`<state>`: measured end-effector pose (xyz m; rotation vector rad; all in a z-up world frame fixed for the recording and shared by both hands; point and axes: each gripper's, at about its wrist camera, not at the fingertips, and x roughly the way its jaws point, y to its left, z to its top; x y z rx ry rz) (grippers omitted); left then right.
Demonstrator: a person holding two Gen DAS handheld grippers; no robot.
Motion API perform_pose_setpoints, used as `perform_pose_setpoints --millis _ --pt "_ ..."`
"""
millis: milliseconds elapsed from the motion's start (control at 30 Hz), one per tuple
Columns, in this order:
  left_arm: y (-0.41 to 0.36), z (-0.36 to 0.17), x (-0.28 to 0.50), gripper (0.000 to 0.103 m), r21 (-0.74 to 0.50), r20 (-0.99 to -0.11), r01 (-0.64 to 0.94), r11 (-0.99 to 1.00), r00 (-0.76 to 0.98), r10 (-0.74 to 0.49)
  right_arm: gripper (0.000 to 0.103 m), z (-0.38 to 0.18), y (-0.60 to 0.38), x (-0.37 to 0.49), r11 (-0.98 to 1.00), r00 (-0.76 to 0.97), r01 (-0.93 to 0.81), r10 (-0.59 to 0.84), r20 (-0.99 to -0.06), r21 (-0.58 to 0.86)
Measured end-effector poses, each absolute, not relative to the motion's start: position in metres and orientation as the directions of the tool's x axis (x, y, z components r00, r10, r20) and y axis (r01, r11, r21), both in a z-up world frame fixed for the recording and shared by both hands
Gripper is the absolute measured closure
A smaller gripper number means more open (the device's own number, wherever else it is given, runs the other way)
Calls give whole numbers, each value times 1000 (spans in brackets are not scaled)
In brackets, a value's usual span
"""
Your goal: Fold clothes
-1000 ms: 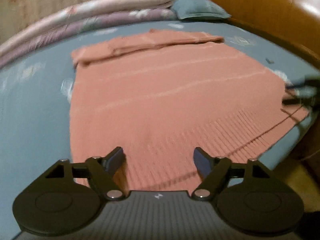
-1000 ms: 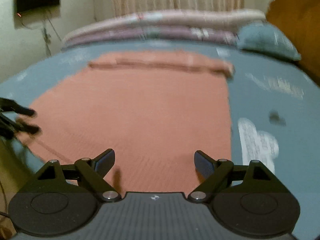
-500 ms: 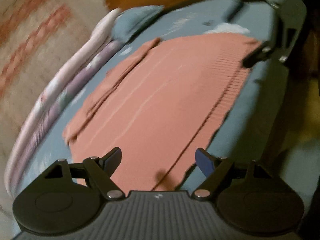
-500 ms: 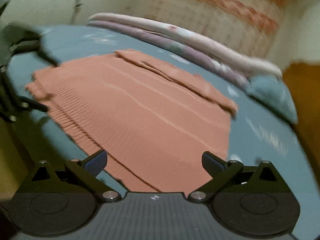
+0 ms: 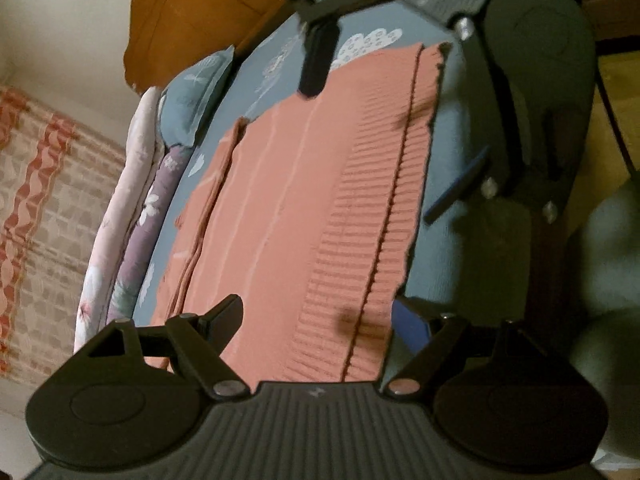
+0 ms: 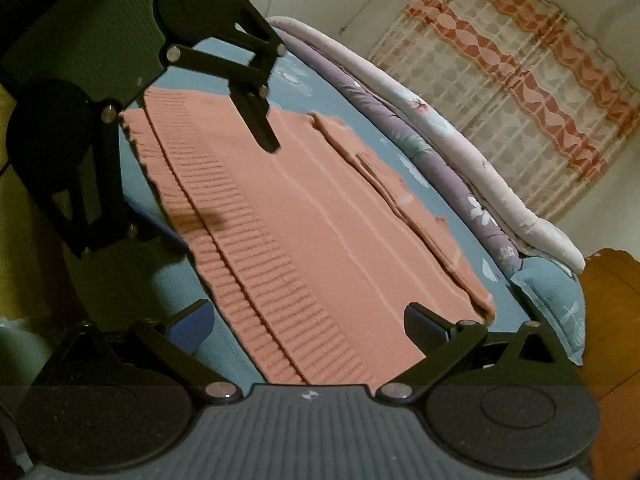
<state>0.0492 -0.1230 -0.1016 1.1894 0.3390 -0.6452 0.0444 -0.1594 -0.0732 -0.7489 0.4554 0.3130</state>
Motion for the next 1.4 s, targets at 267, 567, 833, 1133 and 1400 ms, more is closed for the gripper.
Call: perform_pose_setpoints --millis 267,567,833,1133,1400 --pt "-119 -101 53 19 754 -532 602 263 795 -293 0 -75 -151 46 699 856 -429 112 -505 -572" --pt "-110 -99 54 19 735 -539 607 301 793 -283 0 -96 -125 55 598 926 -307 6 -378 -741" --pt "-118 -111 69 19 778 -497 542 319 840 -217 0 -84 -130 47 634 949 -245 0 -316 -734" --pt "-105 -113 75 19 791 -475 502 350 864 -167 0 -100 -120 55 591 930 -270 -43 -364 -760" --pt "-91 -115 79 18 802 -475 500 327 866 -157 0 -105 -130 54 551 936 -260 -56 -346 -793"
